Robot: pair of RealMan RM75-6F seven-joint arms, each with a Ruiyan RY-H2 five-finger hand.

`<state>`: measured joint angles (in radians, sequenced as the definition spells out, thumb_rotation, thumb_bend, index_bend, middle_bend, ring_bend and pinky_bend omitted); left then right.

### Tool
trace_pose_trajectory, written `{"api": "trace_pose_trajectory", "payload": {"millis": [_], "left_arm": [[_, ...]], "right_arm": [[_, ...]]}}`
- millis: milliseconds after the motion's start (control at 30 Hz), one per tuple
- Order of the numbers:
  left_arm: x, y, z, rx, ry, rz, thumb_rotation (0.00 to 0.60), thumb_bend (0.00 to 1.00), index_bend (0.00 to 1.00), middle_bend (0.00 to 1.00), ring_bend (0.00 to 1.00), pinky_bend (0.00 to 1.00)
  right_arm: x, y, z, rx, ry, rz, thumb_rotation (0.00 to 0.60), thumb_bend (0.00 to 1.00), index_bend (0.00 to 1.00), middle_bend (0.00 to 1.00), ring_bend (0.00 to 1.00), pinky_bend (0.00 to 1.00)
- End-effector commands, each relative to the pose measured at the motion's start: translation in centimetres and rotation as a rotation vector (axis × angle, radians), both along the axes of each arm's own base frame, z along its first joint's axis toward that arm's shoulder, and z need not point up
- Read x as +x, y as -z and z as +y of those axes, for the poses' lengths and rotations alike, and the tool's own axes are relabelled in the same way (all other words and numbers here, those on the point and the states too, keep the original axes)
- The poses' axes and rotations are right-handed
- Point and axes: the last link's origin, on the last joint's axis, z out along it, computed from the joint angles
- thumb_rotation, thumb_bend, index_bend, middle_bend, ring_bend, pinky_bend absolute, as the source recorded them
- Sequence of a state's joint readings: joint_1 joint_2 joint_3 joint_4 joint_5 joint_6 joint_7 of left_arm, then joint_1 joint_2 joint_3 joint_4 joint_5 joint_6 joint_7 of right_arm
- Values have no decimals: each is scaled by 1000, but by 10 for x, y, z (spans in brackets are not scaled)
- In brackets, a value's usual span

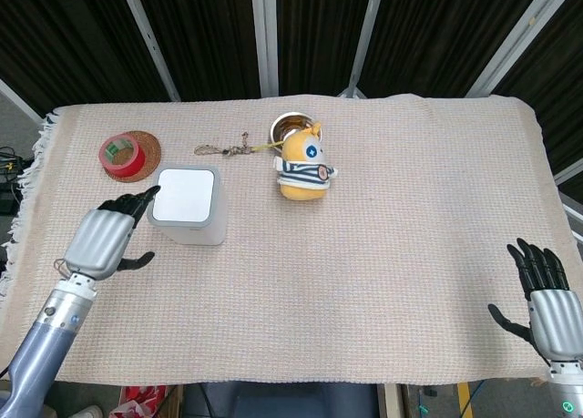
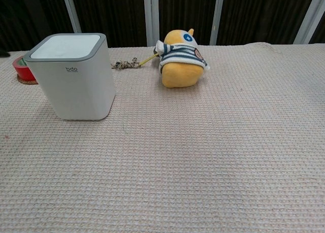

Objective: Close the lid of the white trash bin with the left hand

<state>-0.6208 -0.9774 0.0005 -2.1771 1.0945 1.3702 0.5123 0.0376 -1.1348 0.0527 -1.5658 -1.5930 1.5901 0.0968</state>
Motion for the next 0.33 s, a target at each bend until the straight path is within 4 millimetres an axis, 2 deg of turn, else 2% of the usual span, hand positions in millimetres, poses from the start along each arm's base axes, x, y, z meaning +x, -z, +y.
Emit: {"api": "trace_pose_trajectory", "payload": {"millis": [33,200,333], "left_arm": [[-62,8,-58,71,-32,7,600,80,0,0,0,0],[-104,10,-89,131,-61,-2,600,74,0,0,0,0],[-129,10,-101,173,-55,19,600,74,0,0,0,0]], "right_arm": [[0,0,0,2,0,-1,600,237,0,0,0,0],[0,1,0,-3,-3,13,600,237,0,0,0,0],[0,1,1,-5,1,12,600,236,0,0,0,0]]}}
